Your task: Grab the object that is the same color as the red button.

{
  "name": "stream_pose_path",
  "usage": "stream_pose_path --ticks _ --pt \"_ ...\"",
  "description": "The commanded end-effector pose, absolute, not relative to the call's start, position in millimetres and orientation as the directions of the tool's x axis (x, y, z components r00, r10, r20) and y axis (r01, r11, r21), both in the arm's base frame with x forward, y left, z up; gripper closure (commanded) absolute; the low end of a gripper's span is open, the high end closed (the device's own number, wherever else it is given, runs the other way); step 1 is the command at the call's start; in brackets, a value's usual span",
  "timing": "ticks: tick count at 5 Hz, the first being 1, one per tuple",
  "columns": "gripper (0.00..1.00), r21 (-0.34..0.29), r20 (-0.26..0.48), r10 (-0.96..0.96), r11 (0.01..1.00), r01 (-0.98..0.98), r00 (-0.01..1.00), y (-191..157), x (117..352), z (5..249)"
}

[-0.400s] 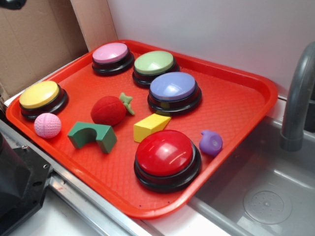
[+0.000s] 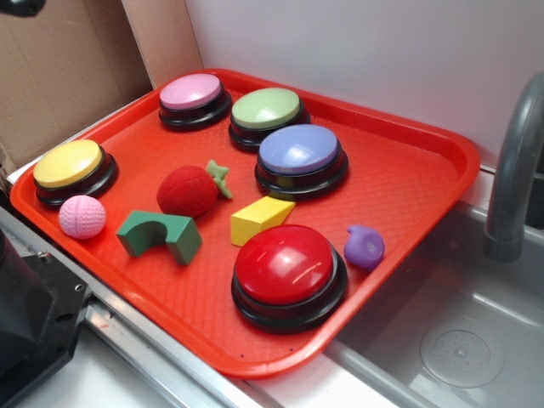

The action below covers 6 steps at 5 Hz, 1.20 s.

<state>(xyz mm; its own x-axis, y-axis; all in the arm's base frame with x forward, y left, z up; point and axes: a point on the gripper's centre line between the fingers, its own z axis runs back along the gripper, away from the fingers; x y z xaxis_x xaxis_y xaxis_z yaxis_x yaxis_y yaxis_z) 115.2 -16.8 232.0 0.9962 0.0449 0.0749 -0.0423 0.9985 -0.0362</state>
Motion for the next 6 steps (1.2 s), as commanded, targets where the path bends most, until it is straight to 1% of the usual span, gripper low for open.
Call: stream_pose_path --ticks 1,2,3,4,5,6 --pt "0.0 -0.07 0.156 0.149 0.988 -0.14 0.976 -6.6 156.1 180.5" --pt "0.0 -0.03 0.173 0.178 0.984 -0.175 0.969 -0.6 179.8 144.2" --pt "0.0 0.008 0.21 0.195 0.98 -0.201 0.958 6.2 198.5 112.9" --pt "0.0 0.029 0.202 0.203 0.977 -0.213 0.958 11.0 207.8 86.8" --pt "0.0 0.059 0.2 0.183 0.978 -0.198 0.962 13.1 212.0 61.9" --pt "0.0 0.088 0.198 0.165 0.979 -0.185 0.966 16.1 213.8 49.3"
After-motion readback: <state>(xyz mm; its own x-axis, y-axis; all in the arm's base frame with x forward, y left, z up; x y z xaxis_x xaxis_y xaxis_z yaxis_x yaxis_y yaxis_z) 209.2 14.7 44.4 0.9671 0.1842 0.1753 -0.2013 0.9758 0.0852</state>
